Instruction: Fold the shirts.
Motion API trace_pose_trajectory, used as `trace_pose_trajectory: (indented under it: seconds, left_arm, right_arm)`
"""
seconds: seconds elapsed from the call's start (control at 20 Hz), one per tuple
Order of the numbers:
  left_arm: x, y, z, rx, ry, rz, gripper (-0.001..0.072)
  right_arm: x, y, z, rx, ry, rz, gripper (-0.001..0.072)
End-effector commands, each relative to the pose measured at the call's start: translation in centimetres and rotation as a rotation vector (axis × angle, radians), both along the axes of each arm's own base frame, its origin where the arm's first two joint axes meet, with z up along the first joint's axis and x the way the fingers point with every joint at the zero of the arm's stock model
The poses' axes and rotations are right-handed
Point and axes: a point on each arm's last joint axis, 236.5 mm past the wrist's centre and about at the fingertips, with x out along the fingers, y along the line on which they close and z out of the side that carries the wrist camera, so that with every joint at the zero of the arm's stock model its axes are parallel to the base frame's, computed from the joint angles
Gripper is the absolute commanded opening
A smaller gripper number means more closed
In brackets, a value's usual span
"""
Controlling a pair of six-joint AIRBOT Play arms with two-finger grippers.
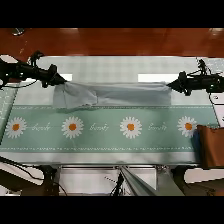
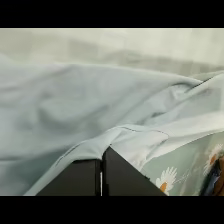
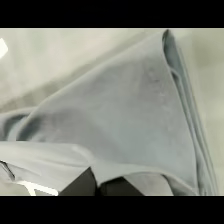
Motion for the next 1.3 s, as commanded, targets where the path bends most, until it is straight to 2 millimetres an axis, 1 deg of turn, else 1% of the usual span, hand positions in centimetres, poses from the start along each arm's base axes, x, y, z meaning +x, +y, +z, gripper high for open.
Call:
trace_pose_trajectory:
  seconds: [0.0, 0.05, 0.1, 0.15, 0.2, 0.25, 0.3, 0.35, 0.4, 0.45, 0.5, 0.55, 0.65, 0.75, 0.85, 0.9, 0.95, 1.05, 1.1, 1.15, 1.2, 1.25]
  left_arm:
    - [-0.2, -0.8, -1.8, -0.032, 0.077, -0.042, 0.0331]
    - [-0.8, -0.7, -1.8, -0.038, 0.098, -0.057, 0.0695]
    - [-1.3, 0.2, -1.6, -0.024, 0.108, -0.072, 0.0706]
    - [-2.0, 1.6, -1.3, -0.003, 0.130, -0.085, 0.0705]
    - [-3.0, 3.9, -0.9, 0.046, 0.155, -0.084, 0.0703]
    - [-4.0, 7.5, -0.9, 0.149, 0.196, -0.018, 0.0702]
    - [-5.0, 10.9, -0.5, 0.253, 0.215, 0.051, 0.0702]
    - [-5.7, 13.7, 0.2, 0.332, 0.191, 0.109, 0.0702]
    - [-6.0, 15.6, 1.3, 0.373, 0.134, 0.179, 0.0703]
    - [-5.9, 16.5, 2.4, 0.382, 0.067, 0.251, 0.0703]
    - [-5.9, 16.2, 3.5, 0.372, -0.022, 0.291, 0.0702]
    - [-6.0, 14.9, 4.4, 0.352, -0.111, 0.301, 0.0702]
    - [-7.2, 10.8, 5.5, 0.277, -0.235, 0.298, 0.0703]
    - [-9.2, 6.5, 5.5, 0.194, -0.304, 0.290, 0.0703]
    - [-10.6, 3.0, 5.2, 0.109, -0.305, 0.278, 0.0703]
    - [-10.9, 1.4, 5.3, 0.079, -0.315, 0.236, 0.0703]
    - [-11.1, 0.0, 5.3, 0.063, -0.323, 0.190, 0.0703]
    - [-11.2, -1.9, 5.0, 0.052, -0.321, 0.141, 0.0702]
    - [-11.4, -2.6, 4.6, 0.047, -0.310, 0.122, 0.0702]
    - [-11.5, -3.3, 4.2, 0.042, -0.297, 0.103, 0.0691]
    - [-11.8, -4.0, 3.9, 0.032, -0.281, 0.079, 0.0405]
    - [-12.1, -4.6, 3.6, 0.024, -0.268, 0.054, 0.0030]
  right_arm:
    - [1.4, 0.0, -0.9, 0.037, -0.013, -0.037, 0.0430]
    - [1.5, -0.2, -0.8, 0.028, -0.027, -0.032, 0.0627]
    - [1.6, -0.6, -0.4, 0.013, -0.037, -0.015, 0.0627]
    - [1.4, -1.1, 0.2, 0.001, -0.041, 0.007, 0.0627]
    - [1.0, -2.0, 0.7, -0.015, -0.038, 0.031, 0.0627]
    - [-0.1, -3.3, 0.9, -0.038, -0.006, 0.061, 0.0627]
    - [-1.7, -4.9, 0.3, -0.073, 0.063, 0.071, 0.0627]
    - [-3.5, -7.0, -1.0, -0.120, 0.146, 0.058, 0.0627]
    - [-5.0, -8.5, -2.3, -0.160, 0.214, 0.041, 0.0627]
    - [-5.5, -9.3, -3.3, -0.182, 0.241, 0.019, 0.0627]
    - [-5.3, -9.3, -3.8, -0.180, 0.235, -0.001, 0.0627]
    - [-4.8, -8.9, -4.1, -0.172, 0.223, -0.005, 0.0626]
    - [-3.3, -6.9, -4.6, -0.131, 0.186, 0.011, 0.0627]
    - [-1.9, -4.3, -5.1, -0.074, 0.153, 0.034, 0.0626]
    - [-1.3, -1.8, -6.0, -0.038, 0.158, 0.063, 0.0627]
    - [-1.3, -0.7, -6.6, -0.028, 0.166, 0.082, 0.0626]
    - [-1.3, 0.2, -7.1, -0.026, 0.174, 0.101, 0.0626]
    - [-1.3, 1.7, -7.5, -0.031, 0.172, 0.136, 0.0613]
    - [-1.1, 2.5, -7.1, -0.025, 0.157, 0.157, 0.0476]
    - [-1.1, 3.0, -6.6, -0.015, 0.151, 0.179, 0.0199]
    - [-1.2, 3.2, -5.7, -0.010, 0.140, 0.209, 0.0029]
    - [-1.0, 2.8, -4.7, -0.017, 0.125, 0.219, 0.0029]
